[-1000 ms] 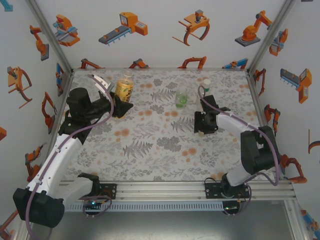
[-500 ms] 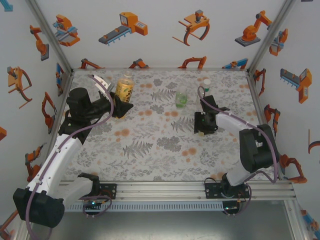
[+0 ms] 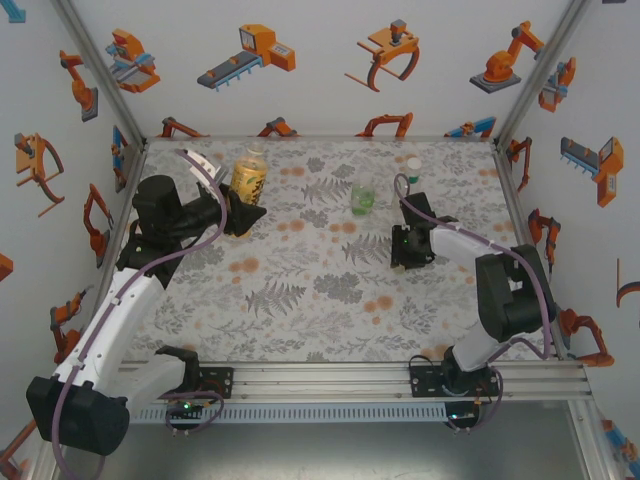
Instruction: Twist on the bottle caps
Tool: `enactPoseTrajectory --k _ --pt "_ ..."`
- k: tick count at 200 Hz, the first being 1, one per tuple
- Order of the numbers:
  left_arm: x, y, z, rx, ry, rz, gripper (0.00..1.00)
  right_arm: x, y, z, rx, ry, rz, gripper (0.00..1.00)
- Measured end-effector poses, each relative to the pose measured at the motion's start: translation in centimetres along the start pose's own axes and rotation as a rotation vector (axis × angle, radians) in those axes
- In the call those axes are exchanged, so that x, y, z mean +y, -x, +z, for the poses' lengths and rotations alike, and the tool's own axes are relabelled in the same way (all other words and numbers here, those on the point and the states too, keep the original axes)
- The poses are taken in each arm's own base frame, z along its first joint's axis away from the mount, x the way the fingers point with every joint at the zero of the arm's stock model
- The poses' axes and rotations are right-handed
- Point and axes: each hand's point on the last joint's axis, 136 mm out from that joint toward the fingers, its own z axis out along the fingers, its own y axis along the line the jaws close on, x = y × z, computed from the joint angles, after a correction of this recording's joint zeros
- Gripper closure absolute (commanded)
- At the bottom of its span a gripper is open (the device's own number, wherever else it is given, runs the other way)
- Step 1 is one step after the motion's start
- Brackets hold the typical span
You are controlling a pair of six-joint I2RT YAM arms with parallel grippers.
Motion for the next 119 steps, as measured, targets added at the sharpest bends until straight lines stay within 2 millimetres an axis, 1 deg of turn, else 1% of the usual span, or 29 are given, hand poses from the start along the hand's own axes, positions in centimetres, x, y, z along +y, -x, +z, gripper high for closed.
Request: enactPoseTrajectory --k 18,31,39,55,71,86,119 --pt "0.0 0.0 0.0 0.0 0.0 0.0 1.0 0.12 0.14 0.02 -0.005 0.006 0.005 0.74" --pt "-0.01 0.01 -0.01 0.0 0.0 0.0 1.0 0.35 0.33 0.01 -0.011 0.02 0.011 0.74" --pt "-0.01 0.01 -0.01 0.0 0.0 0.0 1.0 0.46 0.4 0.01 -0.014 0.026 0.012 0.71" --pt "0.0 -0.01 0.0 0.0 0.0 0.0 1.0 0.57 0.37 0.02 -0.011 0.032 0.014 0.6" --pt "0.0 -0.01 0.0 0.0 0.0 0.0 1.0 0.6 0.33 0.02 -0.01 0.034 0.018 0.55" --pt "-0.01 0.0 -0.01 0.0 0.0 0.0 1.0 0.67 0.26 0.01 -0.006 0.038 0.019 0.53" --pt "0.0 -0.02 0.0 0.001 0.0 -0.001 1.0 0.68 -0.15 -0.31 0.01 0.04 0.019 0.53"
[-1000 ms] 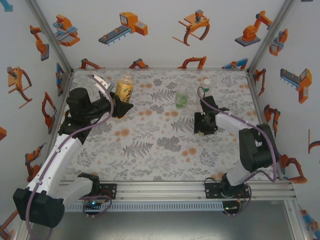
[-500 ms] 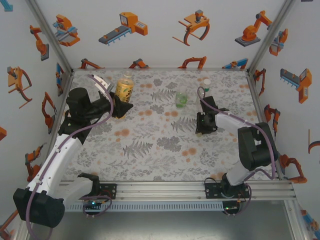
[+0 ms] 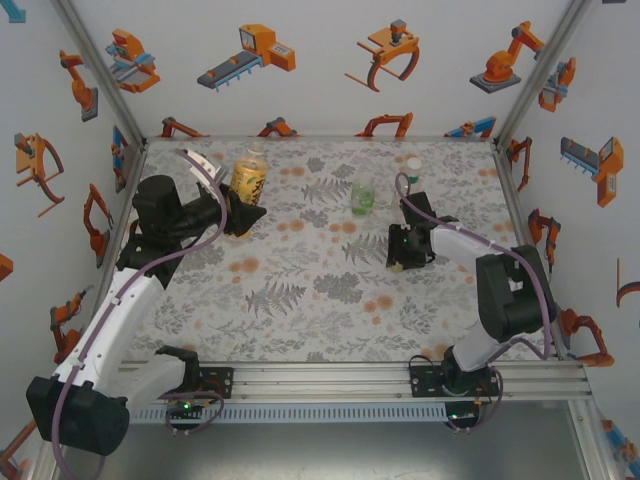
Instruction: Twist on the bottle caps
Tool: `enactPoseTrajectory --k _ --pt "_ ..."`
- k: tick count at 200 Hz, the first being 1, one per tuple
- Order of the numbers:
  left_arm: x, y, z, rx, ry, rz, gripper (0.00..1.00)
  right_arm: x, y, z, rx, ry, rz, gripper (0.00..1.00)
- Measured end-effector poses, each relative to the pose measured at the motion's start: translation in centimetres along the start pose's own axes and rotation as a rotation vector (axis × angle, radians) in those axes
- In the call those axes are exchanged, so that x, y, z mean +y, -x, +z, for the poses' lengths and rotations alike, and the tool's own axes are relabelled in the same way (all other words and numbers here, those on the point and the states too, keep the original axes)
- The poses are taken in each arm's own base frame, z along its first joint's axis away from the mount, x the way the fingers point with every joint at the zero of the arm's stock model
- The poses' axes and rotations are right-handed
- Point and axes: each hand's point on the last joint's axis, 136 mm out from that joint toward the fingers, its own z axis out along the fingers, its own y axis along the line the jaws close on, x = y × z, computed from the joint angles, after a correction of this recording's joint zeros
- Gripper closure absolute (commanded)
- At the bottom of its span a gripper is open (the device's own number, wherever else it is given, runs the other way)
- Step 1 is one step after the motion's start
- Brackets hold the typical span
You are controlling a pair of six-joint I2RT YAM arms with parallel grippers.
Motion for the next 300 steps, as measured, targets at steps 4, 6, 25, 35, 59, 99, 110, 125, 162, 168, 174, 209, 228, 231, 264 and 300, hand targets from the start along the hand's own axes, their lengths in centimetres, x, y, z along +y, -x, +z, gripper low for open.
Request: enactPoseTrajectory --k 4,6,25,35,59,99,110,125,162,168,174,209,228,231,264,300 --pt "0.0 0.0 0.0 0.0 0.0 0.0 1.0 0.0 -0.1 -0.1 0.002 0.0 0.0 0.53" --pt "0.0 0.0 0.0 0.0 0.0 0.0 1.0 0.0 -0.1 -0.1 0.001 0.002 0.0 0.53" --pt "0.0 0.0 0.0 0.0 0.0 0.0 1.0 0.3 0.0 -0.8 -0.002 0.013 -0.001 0.53" --pt "0.0 0.0 0.0 0.001 0.0 -0.001 1.0 0.4 0.2 -1.2 -0.01 0.02 -0.001 0.53" --pt "0.0 -0.1 0.0 0.002 0.001 -0.002 1.0 0.9 0.8 -1.8 -0.03 0.038 -0.003 0.53" --pt "0.0 -0.1 0.0 0.002 0.001 -0.002 1.0 1.3 0.8 -1.9 -0.026 0.057 -0.001 0.53" --pt "0.0 -0.1 0.0 0.002 0.001 -0.002 1.0 1.3 0.8 -1.9 -0.026 0.057 -0.001 0.53" --pt "0.0 0.0 0.0 0.002 0.001 -0.001 1.0 1.2 0.7 -1.8 -0.024 0.056 -0.001 0.53" --pt "0.0 0.0 0.0 0.002 0.001 -0.001 1.0 1.0 0.3 -1.1 -0.001 0.047 0.002 0.53" --pt "0.0 0.0 0.0 0.002 0.001 -0.001 1.0 1.0 0.3 -1.0 0.002 0.046 0.002 0.53" --pt "0.0 -0.1 0.0 0.002 0.001 -0.002 1.0 1.0 0.3 -0.9 0.004 0.045 0.002 0.53" --pt "0.0 0.0 0.0 0.002 0.001 -0.001 1.0 0.9 0.2 -0.6 0.007 0.041 0.003 0.53" --pt "0.0 0.0 0.0 0.002 0.001 -0.001 1.0 0.9 0.2 -0.3 0.008 0.041 0.003 0.54" --pt "0.0 0.0 0.0 0.002 0.001 -0.001 1.0 0.9 0.2 -0.3 0.008 0.041 0.003 0.54" --pt "0.0 0.0 0.0 0.002 0.001 -0.001 1.0 0.8 0.1 0.3 0.018 0.038 0.004 0.57" --pt "0.0 0.0 0.0 0.002 0.001 -0.001 1.0 0.8 0.1 0.5 0.02 0.037 0.004 0.66"
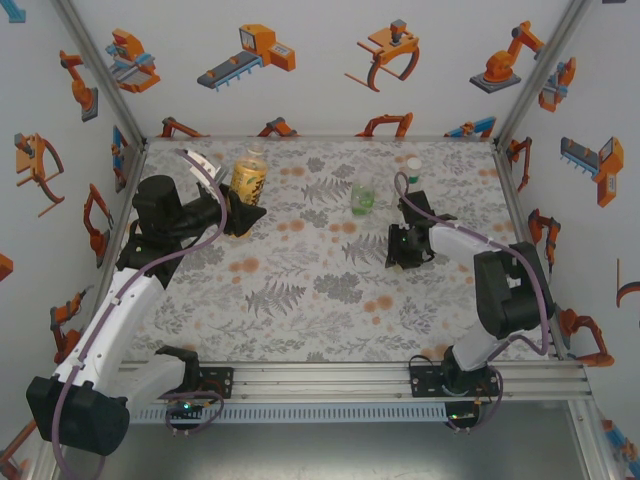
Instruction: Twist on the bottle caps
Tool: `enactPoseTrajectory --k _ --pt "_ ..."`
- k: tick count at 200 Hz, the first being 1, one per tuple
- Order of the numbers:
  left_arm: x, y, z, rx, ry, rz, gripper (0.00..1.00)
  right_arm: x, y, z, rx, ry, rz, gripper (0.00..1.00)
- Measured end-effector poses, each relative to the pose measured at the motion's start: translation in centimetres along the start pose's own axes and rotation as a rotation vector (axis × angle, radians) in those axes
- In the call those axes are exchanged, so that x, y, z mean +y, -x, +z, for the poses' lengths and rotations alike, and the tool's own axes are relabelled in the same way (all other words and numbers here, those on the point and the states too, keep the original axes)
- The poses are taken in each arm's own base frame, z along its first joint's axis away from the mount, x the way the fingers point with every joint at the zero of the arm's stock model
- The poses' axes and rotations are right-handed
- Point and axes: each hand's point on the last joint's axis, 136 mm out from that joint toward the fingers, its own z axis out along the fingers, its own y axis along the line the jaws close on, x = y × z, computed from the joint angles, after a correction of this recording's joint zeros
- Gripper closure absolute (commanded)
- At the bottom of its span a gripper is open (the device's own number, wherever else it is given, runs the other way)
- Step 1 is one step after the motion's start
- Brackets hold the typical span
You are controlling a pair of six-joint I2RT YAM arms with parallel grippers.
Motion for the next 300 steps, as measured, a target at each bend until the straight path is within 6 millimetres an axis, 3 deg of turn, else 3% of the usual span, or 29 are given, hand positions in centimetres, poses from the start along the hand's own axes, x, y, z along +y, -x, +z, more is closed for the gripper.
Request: enactPoseTrajectory --k 45,127,172,248,300 --pt "0.0 0.0 0.0 0.0 0.0 0.0 1.0 0.0 0.0 0.1 0.0 0.0 0.001 0.79" --pt "0.0 0.0 0.0 0.0 0.0 0.0 1.0 2.5 0.5 0.3 -0.022 0.156 0.074 0.81" --pt "0.0 0.0 0.0 0.0 -0.001 -0.004 1.0 2.1 0.2 0.7 -0.041 0.252 0.168 0.7" --pt "0.1 -0.1 0.1 0.004 -0.002 -0.015 1.0 1.0 0.5 -0.1 -0.098 0.254 0.187 0.56" --pt "0.2 -0.2 0.1 0.006 0.002 -0.02 1.0 1.0 0.5 -0.3 -0.088 0.209 0.155 0.54"
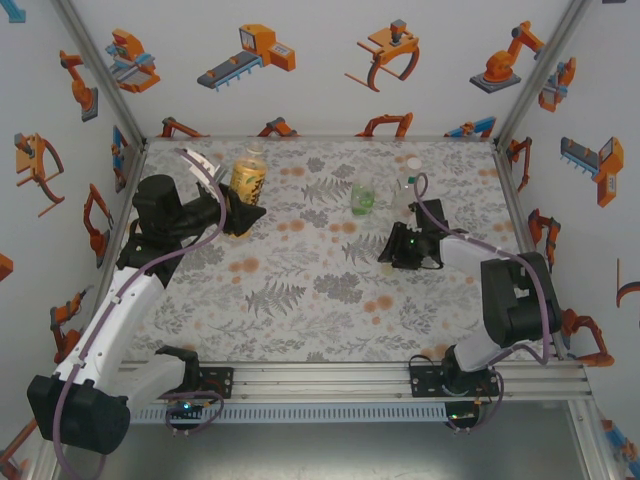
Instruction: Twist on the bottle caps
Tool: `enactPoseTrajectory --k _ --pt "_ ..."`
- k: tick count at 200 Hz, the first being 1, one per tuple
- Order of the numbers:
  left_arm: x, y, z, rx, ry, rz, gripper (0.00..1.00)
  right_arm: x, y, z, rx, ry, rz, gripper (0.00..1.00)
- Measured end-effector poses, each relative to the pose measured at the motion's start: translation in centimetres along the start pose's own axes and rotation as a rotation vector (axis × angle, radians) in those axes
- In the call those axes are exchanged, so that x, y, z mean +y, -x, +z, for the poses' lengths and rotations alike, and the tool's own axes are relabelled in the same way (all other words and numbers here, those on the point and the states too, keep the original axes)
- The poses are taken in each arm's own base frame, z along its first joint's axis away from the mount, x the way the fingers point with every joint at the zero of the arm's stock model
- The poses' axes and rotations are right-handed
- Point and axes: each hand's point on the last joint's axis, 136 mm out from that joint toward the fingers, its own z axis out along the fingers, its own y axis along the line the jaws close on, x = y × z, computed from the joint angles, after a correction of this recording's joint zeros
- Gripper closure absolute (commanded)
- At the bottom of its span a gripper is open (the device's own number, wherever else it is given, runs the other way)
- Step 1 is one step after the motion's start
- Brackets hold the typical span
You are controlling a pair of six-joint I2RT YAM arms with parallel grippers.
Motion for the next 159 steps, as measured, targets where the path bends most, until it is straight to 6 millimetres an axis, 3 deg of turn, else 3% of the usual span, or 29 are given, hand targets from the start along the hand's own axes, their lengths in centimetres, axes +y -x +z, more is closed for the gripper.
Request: enactPoseTrajectory --k 159 --pt "0.0 -0.2 0.0 0.007 0.0 -0.005 1.0 0.8 -2.2 0.6 0.093 -0.312 -0.268 0.6"
